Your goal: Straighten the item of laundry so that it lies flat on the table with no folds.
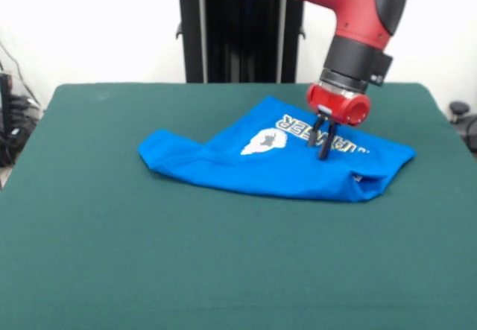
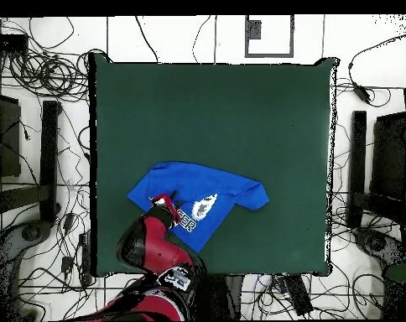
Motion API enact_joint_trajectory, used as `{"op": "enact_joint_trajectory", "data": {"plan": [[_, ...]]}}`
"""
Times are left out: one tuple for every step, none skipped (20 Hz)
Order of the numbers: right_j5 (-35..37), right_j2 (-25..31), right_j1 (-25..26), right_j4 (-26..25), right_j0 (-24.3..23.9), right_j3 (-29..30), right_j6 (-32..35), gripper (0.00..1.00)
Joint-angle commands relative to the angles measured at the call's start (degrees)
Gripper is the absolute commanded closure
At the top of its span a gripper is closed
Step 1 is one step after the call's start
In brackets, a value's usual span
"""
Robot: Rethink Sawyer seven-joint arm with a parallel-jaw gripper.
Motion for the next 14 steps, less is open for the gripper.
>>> {"op": "enact_joint_trajectory", "data": {"plan": [[-2.00,3.60,3.47,2.31,0.83,-5.17,10.33,1.00],[-1.78,3.62,3.41,2.14,0.64,-5.22,10.06,1.00],[-1.46,3.84,3.20,1.79,0.26,-5.19,9.96,1.00],[-0.88,3.85,3.02,1.89,0.09,-5.25,9.49,0.00],[-0.40,3.95,2.91,1.76,-0.15,-5.29,9.29,0.00],[0.09,4.05,2.80,1.63,-0.39,-5.34,9.08,0.00],[0.15,4.20,2.71,1.43,-0.52,-5.25,9.20,0.00],[0.25,4.18,2.65,1.48,-0.50,-5.18,9.16,0.00],[0.34,4.16,2.59,1.52,-0.47,-5.11,9.11,0.00],[1.00,3.53,2.48,2.35,0.19,-5.25,8.15,0.00],[1.19,3.97,2.03,1.82,-0.19,-5.03,8.60,0.00],[1.45,3.64,1.97,2.08,0.04,-5.23,8.01,0.00],[1.81,3.78,1.55,1.74,-0.32,-5.13,8.03,0.00],[2.16,3.93,1.12,1.41,-0.68,-5.04,8.06,0.00]]}}
